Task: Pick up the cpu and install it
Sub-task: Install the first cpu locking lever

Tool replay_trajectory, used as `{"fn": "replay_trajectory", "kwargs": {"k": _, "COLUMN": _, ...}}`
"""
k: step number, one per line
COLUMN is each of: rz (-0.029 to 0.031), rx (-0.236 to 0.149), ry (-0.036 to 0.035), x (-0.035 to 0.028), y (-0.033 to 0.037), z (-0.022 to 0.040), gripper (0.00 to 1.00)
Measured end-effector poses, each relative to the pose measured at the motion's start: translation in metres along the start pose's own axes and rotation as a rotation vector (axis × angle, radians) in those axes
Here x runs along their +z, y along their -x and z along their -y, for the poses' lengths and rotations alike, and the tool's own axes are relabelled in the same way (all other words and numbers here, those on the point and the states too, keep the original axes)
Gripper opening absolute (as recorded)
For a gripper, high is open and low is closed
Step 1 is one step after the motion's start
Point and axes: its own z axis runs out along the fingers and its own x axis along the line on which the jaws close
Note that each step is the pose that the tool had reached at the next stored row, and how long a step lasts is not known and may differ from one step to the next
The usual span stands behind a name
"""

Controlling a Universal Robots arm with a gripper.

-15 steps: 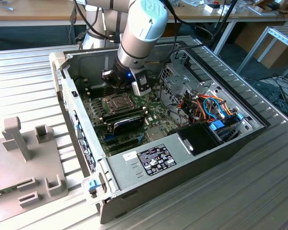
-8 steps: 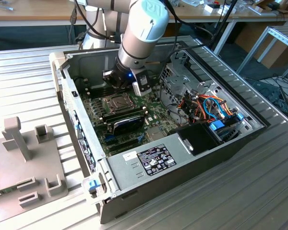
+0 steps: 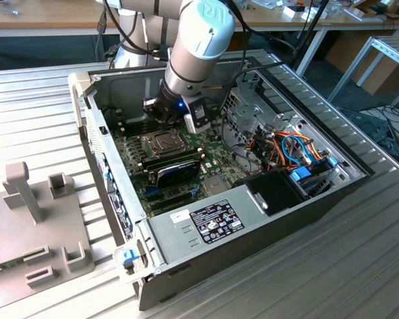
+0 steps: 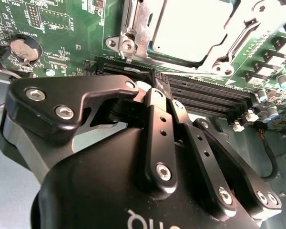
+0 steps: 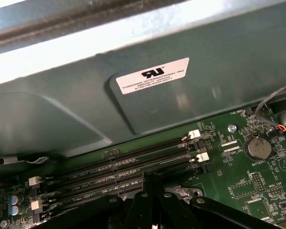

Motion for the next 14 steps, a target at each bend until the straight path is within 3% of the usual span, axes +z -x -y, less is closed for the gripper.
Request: {"fn": "replay_trajectory", "kwargs": {"k": 14, "rz": 0.0053, "rx": 0.000, "ry": -0.0178, "x": 0.0016, "y": 0.0005, "z": 0.0005, "gripper": 0.11}}
